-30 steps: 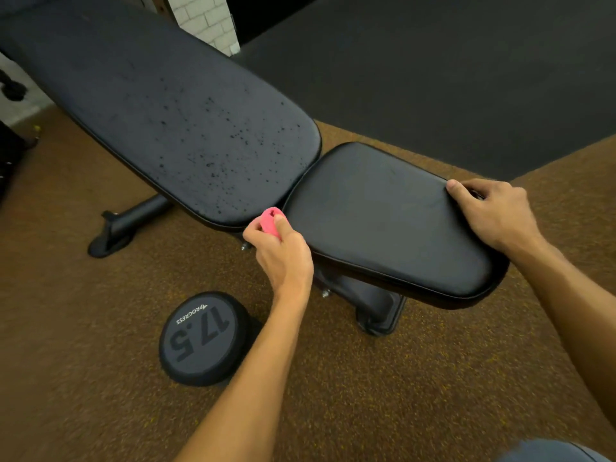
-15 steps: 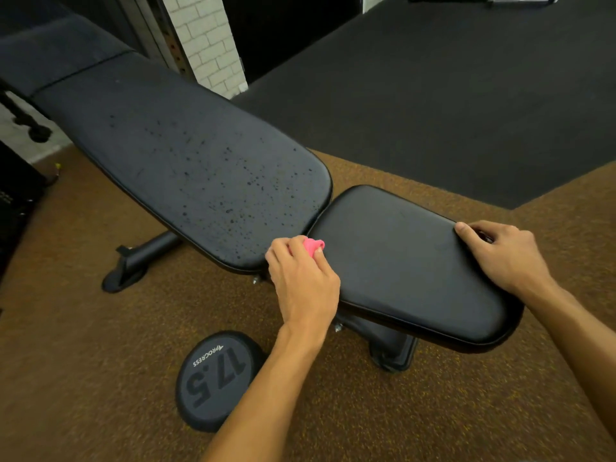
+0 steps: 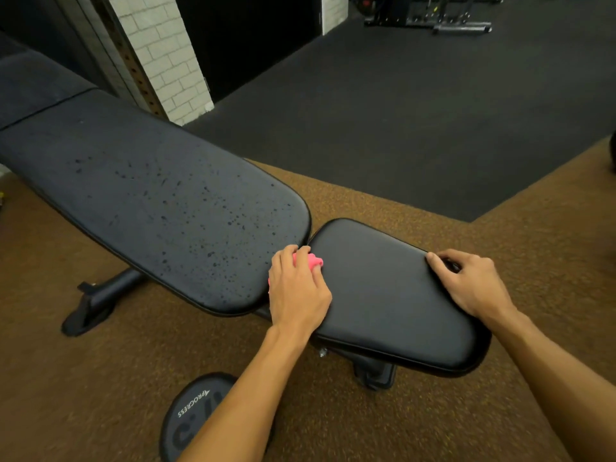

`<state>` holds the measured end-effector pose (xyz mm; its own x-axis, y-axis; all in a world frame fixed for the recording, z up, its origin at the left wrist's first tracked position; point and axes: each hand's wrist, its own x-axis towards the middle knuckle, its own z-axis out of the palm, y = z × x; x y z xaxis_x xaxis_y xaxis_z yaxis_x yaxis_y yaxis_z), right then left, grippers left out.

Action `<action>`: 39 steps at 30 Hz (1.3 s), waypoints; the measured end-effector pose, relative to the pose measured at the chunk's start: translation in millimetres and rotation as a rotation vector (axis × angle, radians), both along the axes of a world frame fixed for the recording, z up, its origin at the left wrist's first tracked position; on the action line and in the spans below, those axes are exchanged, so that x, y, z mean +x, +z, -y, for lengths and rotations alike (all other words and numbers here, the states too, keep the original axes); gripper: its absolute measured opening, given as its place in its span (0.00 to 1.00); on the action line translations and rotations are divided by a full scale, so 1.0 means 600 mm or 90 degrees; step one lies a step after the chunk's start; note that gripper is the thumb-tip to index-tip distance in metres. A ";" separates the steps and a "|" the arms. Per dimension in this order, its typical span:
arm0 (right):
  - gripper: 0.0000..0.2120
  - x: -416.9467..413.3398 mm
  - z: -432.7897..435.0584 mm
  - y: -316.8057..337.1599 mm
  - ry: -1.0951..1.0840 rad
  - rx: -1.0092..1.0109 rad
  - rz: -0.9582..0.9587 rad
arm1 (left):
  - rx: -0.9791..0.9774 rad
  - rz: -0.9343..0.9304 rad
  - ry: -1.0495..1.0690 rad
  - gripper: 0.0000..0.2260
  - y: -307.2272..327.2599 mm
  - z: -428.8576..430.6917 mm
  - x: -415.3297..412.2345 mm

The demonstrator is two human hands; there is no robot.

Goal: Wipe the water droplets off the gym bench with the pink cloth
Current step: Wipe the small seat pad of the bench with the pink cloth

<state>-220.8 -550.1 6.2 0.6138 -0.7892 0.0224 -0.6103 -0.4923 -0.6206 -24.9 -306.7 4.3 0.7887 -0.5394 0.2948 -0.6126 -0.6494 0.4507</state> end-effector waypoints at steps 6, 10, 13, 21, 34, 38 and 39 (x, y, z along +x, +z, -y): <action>0.19 0.000 -0.002 0.008 -0.003 0.002 -0.019 | 0.030 -0.026 0.000 0.22 0.011 -0.003 -0.012; 0.18 0.000 0.001 0.010 0.004 0.008 -0.021 | 0.023 -0.130 -0.023 0.30 0.025 -0.012 -0.018; 0.17 0.001 -0.004 0.018 0.014 0.024 -0.021 | -0.017 -0.177 -0.042 0.29 0.035 -0.022 -0.016; 0.12 0.002 -0.012 0.038 0.035 0.074 -0.030 | -0.047 -0.173 -0.093 0.23 0.048 0.001 -0.045; 0.18 0.006 0.013 0.016 0.115 0.032 -0.117 | 0.006 -0.108 -0.099 0.21 0.065 0.044 -0.012; 0.14 0.024 -0.004 0.019 0.089 -0.105 -0.123 | 0.020 -0.129 -0.113 0.20 0.074 0.030 0.004; 0.12 0.032 -0.014 0.024 0.090 -0.126 -0.092 | 0.014 -0.127 -0.112 0.19 0.076 0.025 0.011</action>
